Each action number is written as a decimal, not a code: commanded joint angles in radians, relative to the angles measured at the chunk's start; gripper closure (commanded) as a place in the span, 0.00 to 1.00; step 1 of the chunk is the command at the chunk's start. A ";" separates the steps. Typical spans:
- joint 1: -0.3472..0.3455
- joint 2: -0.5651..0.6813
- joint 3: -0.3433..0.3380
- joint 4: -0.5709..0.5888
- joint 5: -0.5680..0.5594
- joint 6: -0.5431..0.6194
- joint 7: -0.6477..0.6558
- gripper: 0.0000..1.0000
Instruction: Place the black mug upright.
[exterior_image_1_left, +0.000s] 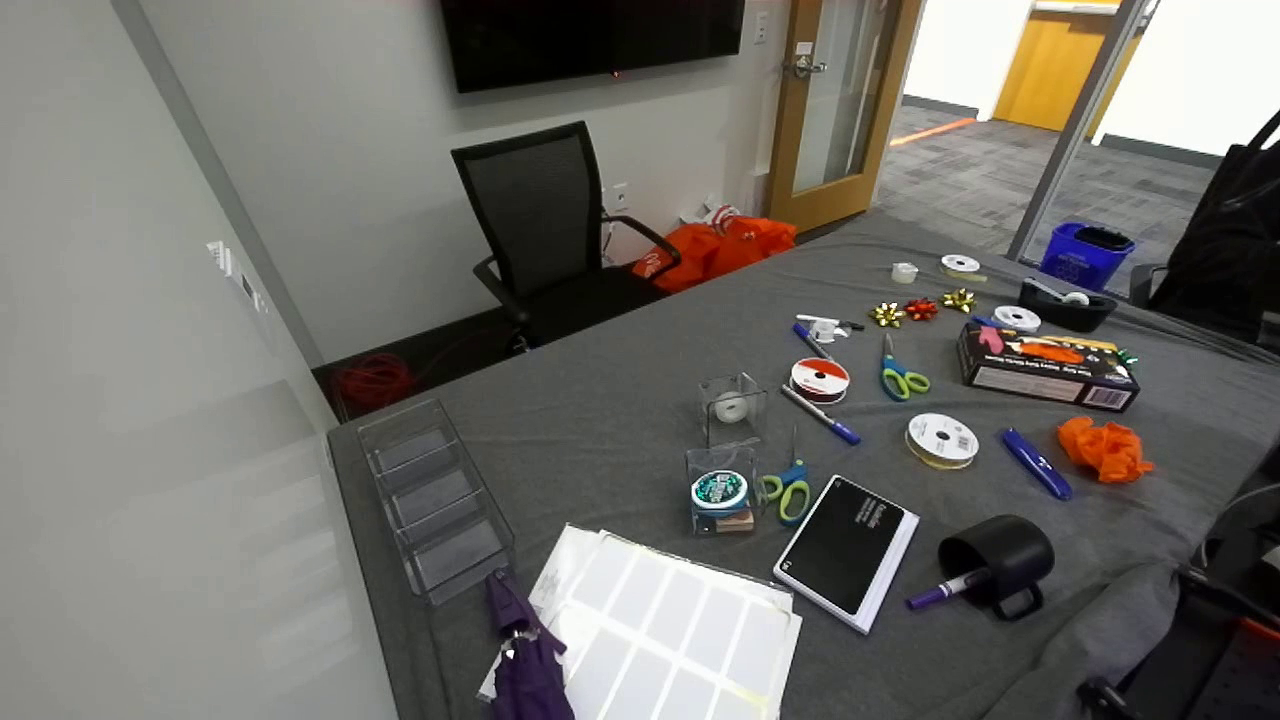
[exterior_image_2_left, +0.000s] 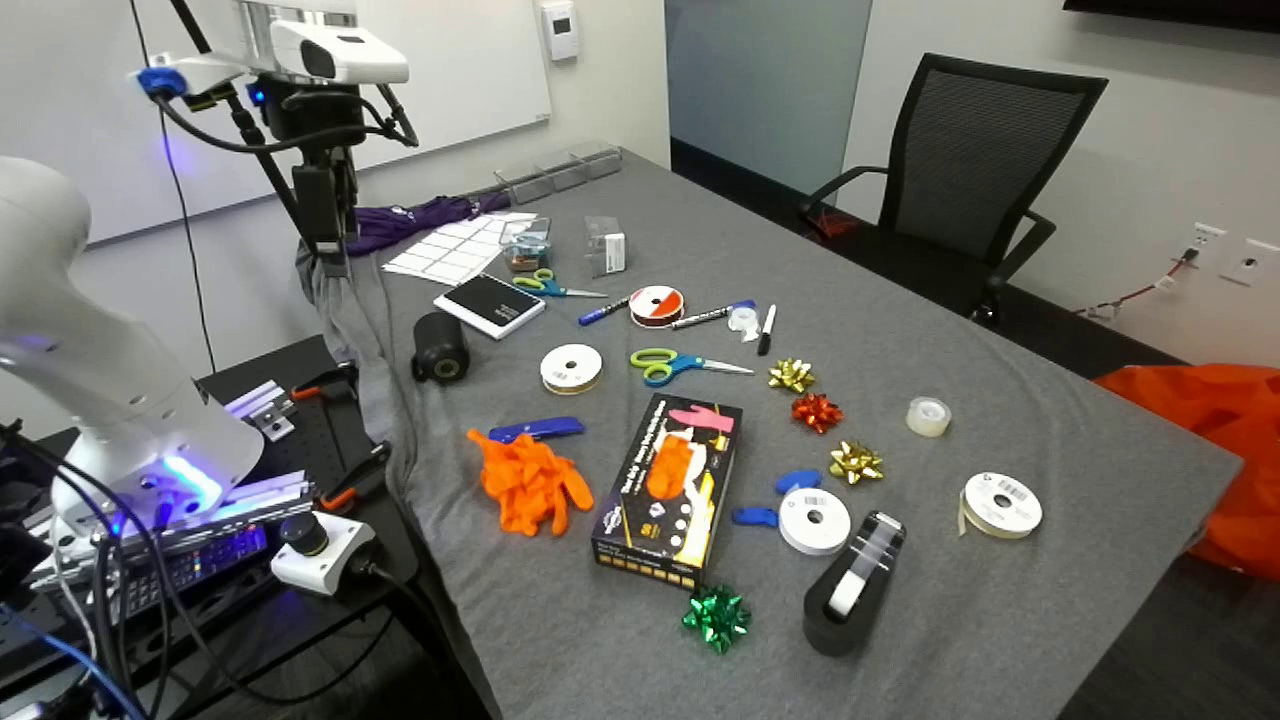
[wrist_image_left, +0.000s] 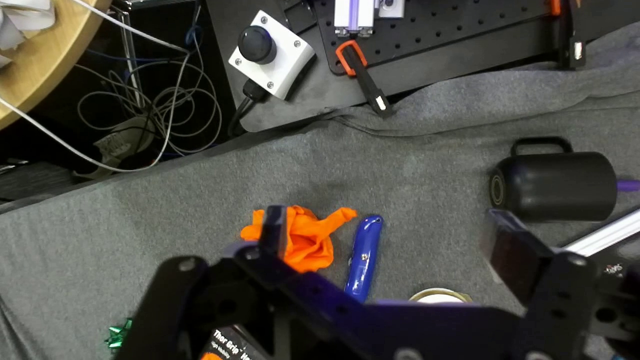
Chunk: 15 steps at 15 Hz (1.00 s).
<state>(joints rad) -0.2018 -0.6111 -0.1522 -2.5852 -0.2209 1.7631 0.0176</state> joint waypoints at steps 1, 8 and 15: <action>0.003 -0.006 0.004 -0.007 0.010 -0.010 0.004 0.00; 0.093 -0.111 0.162 -0.153 0.110 0.049 0.230 0.00; 0.192 -0.073 0.385 -0.180 0.157 0.170 0.469 0.00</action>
<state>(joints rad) -0.0103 -0.7061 0.1467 -2.7555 -0.0365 1.8777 0.3911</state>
